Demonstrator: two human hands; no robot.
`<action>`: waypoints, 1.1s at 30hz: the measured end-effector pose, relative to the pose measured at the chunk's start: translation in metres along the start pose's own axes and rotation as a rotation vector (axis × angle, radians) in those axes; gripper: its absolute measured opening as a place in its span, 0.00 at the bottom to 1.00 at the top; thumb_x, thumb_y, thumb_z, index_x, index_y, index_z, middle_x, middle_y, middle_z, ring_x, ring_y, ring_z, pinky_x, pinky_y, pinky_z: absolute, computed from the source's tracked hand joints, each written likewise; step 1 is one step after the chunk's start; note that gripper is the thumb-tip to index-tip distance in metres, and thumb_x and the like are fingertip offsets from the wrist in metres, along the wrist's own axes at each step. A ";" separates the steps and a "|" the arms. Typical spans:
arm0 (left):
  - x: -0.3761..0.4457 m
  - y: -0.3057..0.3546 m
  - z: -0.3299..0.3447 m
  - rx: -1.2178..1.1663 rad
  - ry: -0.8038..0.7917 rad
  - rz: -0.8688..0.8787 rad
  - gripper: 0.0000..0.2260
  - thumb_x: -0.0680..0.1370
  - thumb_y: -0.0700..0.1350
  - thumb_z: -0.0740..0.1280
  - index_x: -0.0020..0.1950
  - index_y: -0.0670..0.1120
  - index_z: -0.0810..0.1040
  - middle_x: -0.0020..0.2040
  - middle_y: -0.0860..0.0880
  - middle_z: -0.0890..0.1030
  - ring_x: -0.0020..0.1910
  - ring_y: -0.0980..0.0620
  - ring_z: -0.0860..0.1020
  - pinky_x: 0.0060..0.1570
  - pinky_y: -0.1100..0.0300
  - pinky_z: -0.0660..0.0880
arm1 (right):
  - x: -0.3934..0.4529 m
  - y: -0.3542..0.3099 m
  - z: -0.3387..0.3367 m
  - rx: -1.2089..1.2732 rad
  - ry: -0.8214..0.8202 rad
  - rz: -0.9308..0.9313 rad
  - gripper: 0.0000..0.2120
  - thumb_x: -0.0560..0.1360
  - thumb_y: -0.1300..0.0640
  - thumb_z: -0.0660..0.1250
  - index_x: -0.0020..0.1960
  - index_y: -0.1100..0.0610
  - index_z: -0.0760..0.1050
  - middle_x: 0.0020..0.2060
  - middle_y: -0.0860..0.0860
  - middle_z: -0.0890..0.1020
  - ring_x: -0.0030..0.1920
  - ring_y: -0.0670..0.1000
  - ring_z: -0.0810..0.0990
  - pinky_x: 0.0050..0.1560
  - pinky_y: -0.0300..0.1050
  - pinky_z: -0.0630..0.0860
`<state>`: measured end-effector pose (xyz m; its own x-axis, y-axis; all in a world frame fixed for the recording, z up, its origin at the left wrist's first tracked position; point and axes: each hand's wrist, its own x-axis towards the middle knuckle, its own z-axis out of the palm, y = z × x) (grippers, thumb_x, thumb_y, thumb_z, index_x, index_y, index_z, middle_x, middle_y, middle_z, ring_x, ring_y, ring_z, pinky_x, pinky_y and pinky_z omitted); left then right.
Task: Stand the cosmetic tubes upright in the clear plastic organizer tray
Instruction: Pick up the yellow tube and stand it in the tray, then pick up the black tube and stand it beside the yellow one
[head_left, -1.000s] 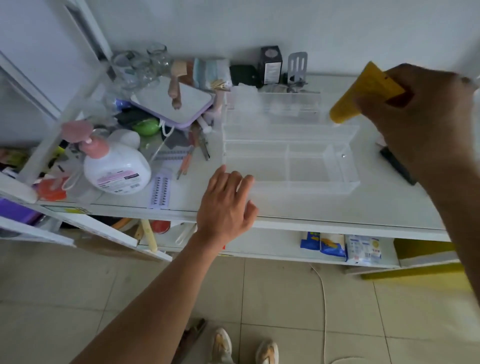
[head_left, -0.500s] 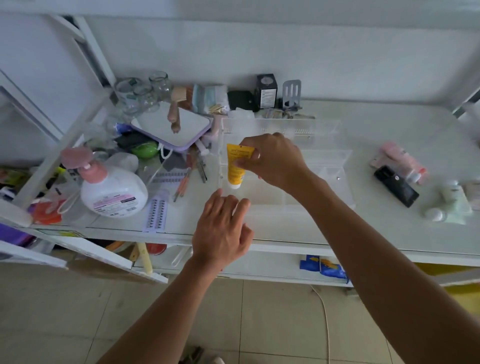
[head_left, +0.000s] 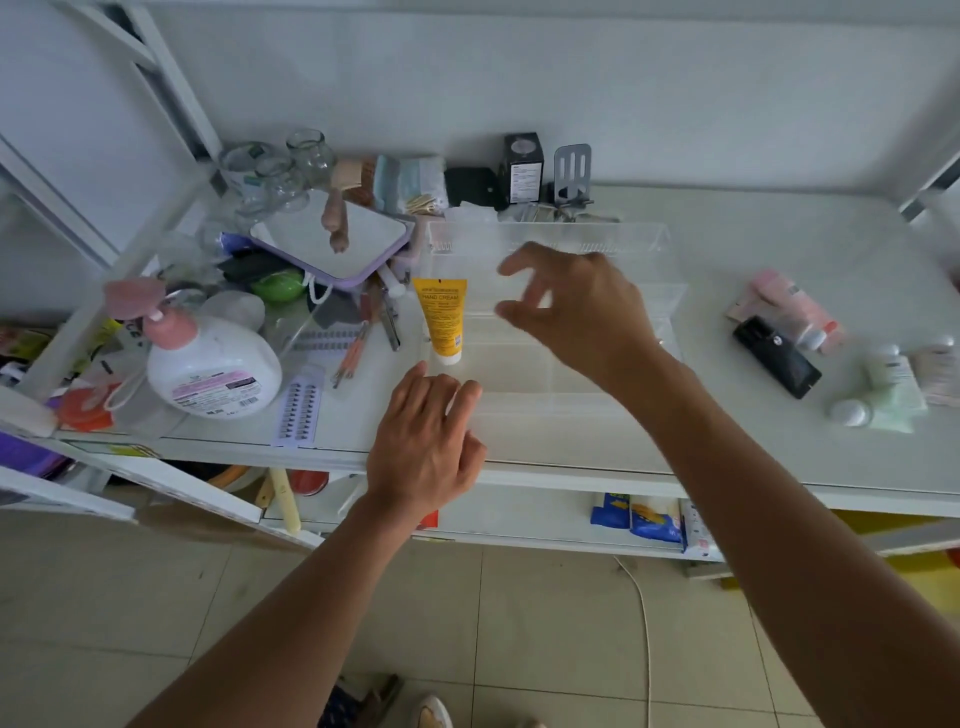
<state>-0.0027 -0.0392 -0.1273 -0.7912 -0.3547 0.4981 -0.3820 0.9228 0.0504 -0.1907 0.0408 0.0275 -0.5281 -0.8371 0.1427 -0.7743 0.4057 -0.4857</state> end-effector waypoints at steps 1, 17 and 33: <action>0.000 0.001 0.000 0.002 0.000 0.004 0.20 0.74 0.44 0.65 0.64 0.41 0.76 0.52 0.40 0.81 0.52 0.37 0.80 0.77 0.39 0.71 | -0.010 0.013 -0.014 -0.045 0.044 0.034 0.16 0.75 0.42 0.72 0.62 0.41 0.78 0.43 0.43 0.87 0.49 0.52 0.85 0.54 0.51 0.81; 0.002 0.003 0.003 0.087 0.035 0.013 0.21 0.75 0.44 0.60 0.64 0.36 0.76 0.55 0.34 0.81 0.54 0.33 0.78 0.76 0.37 0.68 | -0.083 0.207 -0.056 -0.495 0.138 0.510 0.19 0.79 0.45 0.68 0.64 0.56 0.76 0.57 0.60 0.82 0.53 0.65 0.84 0.47 0.54 0.76; 0.003 0.003 -0.003 0.094 -0.014 -0.011 0.20 0.72 0.43 0.63 0.63 0.39 0.76 0.52 0.38 0.80 0.53 0.36 0.77 0.77 0.39 0.69 | -0.084 0.180 -0.043 -0.308 0.367 0.501 0.15 0.78 0.48 0.65 0.56 0.59 0.73 0.43 0.61 0.82 0.35 0.60 0.77 0.35 0.45 0.64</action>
<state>-0.0048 -0.0369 -0.1232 -0.7933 -0.3672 0.4856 -0.4329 0.9011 -0.0259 -0.3003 0.1996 -0.0350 -0.8896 -0.3653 0.2742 -0.4414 0.8421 -0.3100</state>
